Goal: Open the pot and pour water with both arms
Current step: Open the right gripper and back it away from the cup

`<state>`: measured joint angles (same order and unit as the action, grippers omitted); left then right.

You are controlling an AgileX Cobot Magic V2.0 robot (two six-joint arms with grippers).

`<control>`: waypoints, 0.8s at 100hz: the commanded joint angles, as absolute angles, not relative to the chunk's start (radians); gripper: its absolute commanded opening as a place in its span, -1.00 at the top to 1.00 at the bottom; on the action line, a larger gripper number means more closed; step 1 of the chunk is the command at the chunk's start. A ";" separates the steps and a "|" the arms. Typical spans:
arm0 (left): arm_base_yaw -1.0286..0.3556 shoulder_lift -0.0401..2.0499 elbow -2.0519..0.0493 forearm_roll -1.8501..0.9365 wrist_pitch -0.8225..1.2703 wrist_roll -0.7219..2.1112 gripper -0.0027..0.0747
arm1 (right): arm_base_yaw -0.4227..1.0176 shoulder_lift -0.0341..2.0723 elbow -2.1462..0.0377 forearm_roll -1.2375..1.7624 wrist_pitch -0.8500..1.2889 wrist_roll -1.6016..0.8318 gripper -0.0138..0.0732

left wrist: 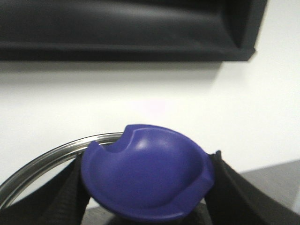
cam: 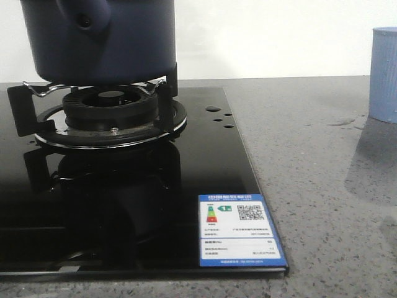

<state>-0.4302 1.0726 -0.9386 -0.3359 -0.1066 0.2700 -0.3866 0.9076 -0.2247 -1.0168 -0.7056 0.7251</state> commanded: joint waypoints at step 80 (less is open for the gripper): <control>-0.544 1.293 -0.974 -0.335 -0.347 0.270 -0.03 | -0.391 0.847 -0.218 -1.009 -0.764 0.776 -0.83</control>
